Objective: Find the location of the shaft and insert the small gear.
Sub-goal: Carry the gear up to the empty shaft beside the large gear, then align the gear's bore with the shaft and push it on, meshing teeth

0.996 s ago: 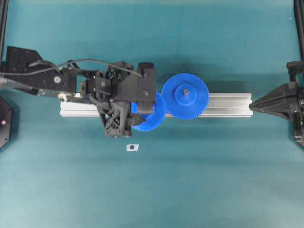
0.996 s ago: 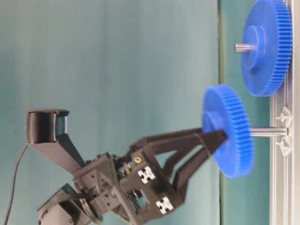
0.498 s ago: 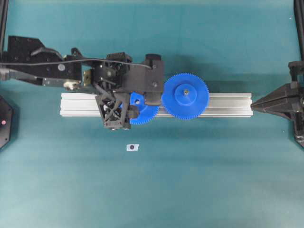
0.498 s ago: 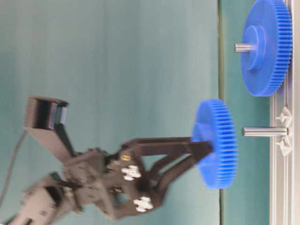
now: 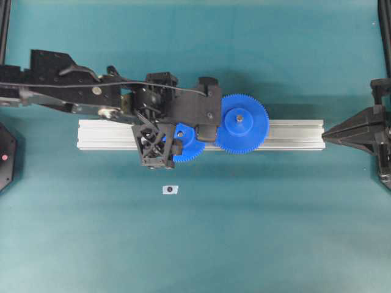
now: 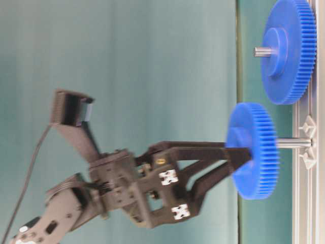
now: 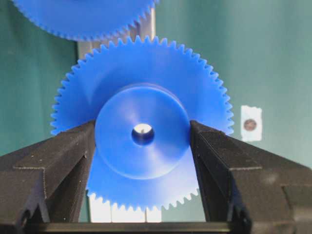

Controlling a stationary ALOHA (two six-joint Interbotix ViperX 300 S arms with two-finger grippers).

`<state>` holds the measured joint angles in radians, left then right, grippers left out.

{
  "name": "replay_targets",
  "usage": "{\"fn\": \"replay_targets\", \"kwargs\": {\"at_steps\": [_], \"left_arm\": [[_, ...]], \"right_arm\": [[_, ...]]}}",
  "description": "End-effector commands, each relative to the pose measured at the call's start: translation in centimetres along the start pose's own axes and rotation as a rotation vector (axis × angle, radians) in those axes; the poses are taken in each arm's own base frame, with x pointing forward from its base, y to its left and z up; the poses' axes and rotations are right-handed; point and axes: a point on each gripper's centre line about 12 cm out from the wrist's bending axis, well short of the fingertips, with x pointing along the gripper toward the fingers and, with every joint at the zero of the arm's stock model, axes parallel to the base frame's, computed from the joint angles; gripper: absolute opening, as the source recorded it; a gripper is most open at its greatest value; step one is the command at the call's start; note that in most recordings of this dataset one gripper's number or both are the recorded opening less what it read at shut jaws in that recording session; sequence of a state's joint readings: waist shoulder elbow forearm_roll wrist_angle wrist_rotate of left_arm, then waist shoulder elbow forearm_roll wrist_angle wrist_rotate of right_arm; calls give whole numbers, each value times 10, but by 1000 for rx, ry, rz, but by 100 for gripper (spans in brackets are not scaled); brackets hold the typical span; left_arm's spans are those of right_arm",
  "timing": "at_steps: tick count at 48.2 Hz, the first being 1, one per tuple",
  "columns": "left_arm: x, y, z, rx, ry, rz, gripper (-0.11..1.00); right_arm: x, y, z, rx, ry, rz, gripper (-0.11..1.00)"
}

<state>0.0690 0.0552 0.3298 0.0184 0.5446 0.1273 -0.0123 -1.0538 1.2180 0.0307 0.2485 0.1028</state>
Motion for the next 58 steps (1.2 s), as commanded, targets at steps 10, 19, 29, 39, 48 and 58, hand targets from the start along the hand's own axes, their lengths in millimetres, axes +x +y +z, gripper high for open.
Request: {"fn": "replay_targets", "kwargs": {"at_steps": [10, 19, 29, 39, 48, 58], "left_arm": [[5, 6, 2, -3, -6, 10, 64], [4, 14, 1, -17, -6, 22, 64], [4, 16, -3, 17, 30, 19, 64], [5, 21, -6, 27, 57, 22, 64], [4, 33, -9, 6, 65, 37, 64], [2, 37, -9, 0, 62, 44, 64]], "right_arm": [[0, 0, 5, 8, -14, 0, 2], [0, 0, 5, 11, -15, 1, 2], [-1, 0, 5, 11, -17, 1, 2], [-1, 0, 5, 11, -20, 1, 2], [-1, 0, 5, 11, -17, 1, 2], [-1, 0, 5, 11, -18, 1, 2]]}}
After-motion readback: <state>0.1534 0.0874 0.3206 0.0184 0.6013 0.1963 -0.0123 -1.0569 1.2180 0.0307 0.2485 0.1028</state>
